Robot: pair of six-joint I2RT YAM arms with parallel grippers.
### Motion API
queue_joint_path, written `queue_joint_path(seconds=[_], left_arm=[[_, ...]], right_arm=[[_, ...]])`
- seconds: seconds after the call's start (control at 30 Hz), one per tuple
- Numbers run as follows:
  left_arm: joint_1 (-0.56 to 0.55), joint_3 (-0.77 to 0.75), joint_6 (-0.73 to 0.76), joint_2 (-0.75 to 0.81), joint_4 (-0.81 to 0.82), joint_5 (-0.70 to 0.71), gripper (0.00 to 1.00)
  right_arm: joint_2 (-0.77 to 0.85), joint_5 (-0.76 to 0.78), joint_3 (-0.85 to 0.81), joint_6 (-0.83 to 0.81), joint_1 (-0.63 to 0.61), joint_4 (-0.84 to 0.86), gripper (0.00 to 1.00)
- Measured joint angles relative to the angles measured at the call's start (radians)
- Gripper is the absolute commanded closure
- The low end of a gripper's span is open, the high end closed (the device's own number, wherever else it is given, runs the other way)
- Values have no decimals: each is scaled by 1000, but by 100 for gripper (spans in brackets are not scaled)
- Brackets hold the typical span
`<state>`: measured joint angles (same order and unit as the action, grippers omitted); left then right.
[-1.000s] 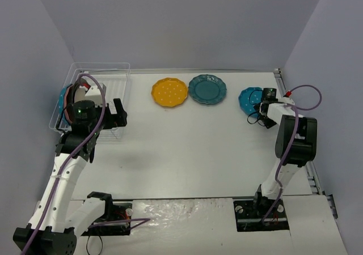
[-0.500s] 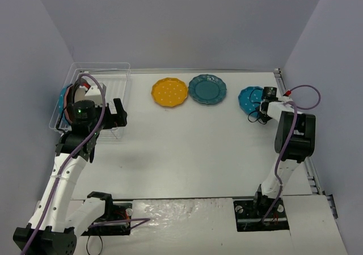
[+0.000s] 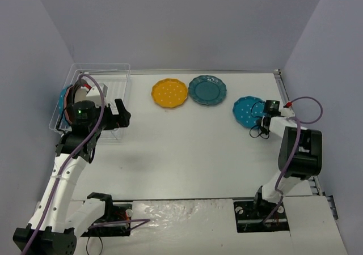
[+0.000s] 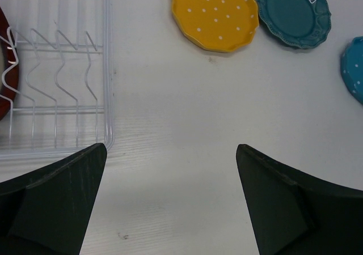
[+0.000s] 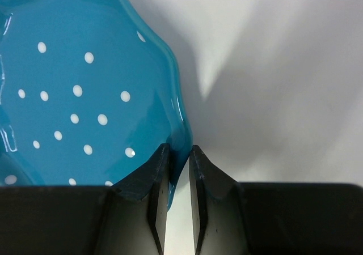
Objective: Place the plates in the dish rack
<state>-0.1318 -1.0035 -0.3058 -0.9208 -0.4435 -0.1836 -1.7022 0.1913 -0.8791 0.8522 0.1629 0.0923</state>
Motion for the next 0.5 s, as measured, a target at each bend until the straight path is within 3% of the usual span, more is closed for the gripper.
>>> queue_joint_path(seconds=[0.27, 0.5], left_arm=[[-19, 20, -88, -13, 31, -83, 3], [-88, 37, -142, -15, 35, -89, 3]], right_arm=[[196, -48, 158, -94, -229, -43, 100], [249, -246, 249, -213, -392, 4, 100]])
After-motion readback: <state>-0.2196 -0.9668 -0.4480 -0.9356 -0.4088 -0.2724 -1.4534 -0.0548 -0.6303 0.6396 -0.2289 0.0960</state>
